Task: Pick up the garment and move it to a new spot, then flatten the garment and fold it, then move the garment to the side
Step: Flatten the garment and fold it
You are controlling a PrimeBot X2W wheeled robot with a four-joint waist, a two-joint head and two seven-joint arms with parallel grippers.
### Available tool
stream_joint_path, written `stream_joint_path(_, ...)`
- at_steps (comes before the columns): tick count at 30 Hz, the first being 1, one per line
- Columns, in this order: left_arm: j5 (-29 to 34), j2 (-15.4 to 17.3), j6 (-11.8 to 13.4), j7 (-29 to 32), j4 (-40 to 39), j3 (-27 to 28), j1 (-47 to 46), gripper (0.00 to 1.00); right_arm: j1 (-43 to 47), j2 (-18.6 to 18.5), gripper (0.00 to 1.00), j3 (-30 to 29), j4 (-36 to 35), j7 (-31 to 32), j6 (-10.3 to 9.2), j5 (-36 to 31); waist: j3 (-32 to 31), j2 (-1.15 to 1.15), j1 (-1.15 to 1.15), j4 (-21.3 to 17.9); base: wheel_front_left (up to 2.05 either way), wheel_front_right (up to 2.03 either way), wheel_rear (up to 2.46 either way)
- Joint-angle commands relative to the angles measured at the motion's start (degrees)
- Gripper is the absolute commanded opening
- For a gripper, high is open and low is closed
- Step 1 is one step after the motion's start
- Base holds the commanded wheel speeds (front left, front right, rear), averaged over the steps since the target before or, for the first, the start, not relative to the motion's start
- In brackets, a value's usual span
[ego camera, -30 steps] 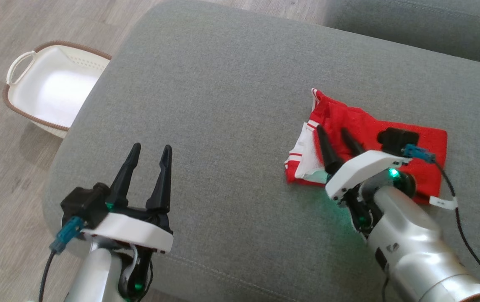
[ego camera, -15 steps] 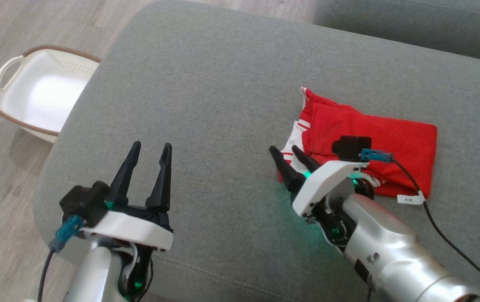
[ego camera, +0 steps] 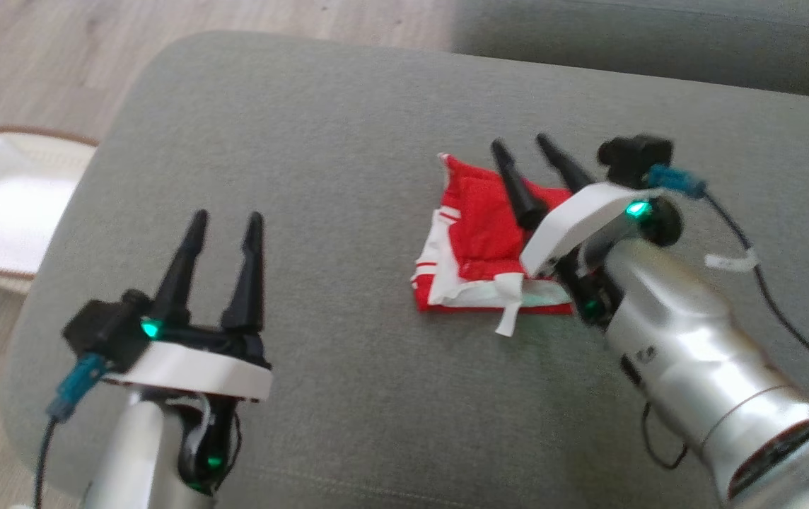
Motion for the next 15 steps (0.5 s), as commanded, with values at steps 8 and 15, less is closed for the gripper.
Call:
stream_joint_path(8, 0.4, 0.5, 0.0, -0.3, -4.2, 4.9, -2.1, 1.00, 3.9, -5.5, 1.00, -16.6, -10.4, -0.8, -0.05, -21.3, -1.7, 0.00, 0.00, -6.1, 0.00, 0.00, 0.00)
stream_joint_path(15, 0.5, 0.5, 0.0, -0.3, -4.2, 5.1, -1.6, 1.00, 17.7, -5.2, 1.00, -33.6, -25.4, -0.8, -0.05, -39.5, -2.2, 0.00, 0.00, -8.9, 0.00, 0.00, 0.00)
